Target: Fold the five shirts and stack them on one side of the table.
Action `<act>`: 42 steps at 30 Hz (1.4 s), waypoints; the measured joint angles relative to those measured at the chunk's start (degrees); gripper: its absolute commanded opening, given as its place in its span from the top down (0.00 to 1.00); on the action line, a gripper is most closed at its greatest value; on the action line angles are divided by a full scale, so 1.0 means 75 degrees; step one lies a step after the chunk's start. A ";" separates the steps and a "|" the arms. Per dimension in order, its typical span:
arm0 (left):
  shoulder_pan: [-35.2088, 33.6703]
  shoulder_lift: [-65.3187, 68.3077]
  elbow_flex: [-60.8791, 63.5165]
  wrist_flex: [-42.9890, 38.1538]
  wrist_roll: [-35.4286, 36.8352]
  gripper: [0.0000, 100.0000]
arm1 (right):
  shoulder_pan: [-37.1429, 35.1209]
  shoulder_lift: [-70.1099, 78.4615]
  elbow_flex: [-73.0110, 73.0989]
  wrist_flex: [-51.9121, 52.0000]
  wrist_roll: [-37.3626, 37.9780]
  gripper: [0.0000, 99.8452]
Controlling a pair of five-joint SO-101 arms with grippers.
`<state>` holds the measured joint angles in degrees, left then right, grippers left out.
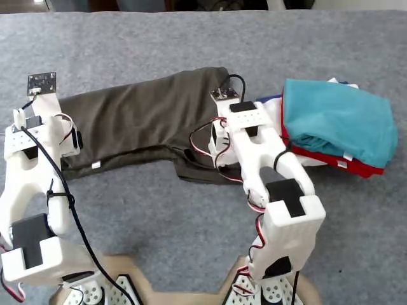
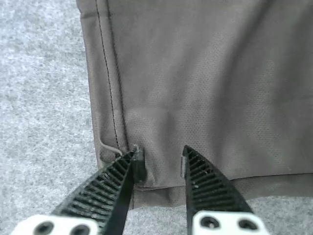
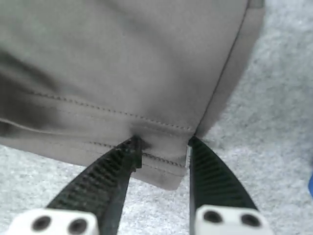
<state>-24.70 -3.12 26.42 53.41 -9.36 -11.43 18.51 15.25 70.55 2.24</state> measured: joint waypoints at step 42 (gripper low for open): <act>0.0000 0.0000 0.0000 0.0000 0.0000 0.85 | 0.0516 0.0035 -0.1524 0.1078 0.0375 0.99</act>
<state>-24.70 -3.12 26.42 53.41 -9.36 -7.56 18.77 3.82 78.64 5.05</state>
